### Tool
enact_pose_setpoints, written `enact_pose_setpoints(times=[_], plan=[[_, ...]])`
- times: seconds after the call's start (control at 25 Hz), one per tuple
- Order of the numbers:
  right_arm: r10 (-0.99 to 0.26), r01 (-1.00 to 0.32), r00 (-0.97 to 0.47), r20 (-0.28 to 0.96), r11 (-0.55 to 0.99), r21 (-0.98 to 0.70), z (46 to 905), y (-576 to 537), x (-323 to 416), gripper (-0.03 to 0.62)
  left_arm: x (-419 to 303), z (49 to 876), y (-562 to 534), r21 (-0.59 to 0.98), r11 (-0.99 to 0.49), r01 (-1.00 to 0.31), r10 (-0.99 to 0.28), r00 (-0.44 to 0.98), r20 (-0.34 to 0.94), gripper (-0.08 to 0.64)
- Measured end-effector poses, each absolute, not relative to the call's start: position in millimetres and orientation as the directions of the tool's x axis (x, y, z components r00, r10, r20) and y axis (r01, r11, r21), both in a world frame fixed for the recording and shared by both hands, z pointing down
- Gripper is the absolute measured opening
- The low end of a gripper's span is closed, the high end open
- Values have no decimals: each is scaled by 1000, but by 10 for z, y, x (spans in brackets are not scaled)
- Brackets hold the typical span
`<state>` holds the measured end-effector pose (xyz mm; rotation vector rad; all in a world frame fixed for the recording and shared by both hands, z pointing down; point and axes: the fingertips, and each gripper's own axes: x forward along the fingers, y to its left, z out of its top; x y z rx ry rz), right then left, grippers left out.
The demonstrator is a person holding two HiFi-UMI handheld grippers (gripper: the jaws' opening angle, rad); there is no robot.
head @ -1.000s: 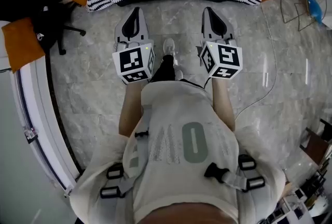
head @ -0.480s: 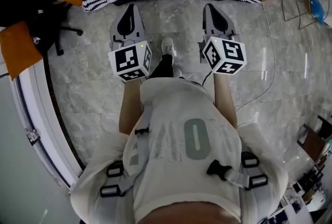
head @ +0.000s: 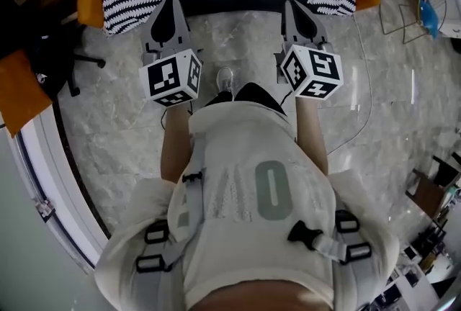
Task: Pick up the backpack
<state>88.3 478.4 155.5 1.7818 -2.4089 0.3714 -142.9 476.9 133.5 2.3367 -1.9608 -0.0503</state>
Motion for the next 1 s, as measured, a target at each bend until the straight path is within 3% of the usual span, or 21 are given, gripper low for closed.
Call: enact_pose_setpoints(times=[0.36, 1.0], plan=[[-922, -948, -310, 231, 282, -146, 1452, 4497, 745, 8, -1579, 1198, 4506, 156, -168, -973, -986, 167, -21, 20], [-915, -924, -364, 172, 332, -190, 1444, 3734, 551, 8, -1588, 1184, 4018, 105, -152, -983, -988, 150, -31, 20]])
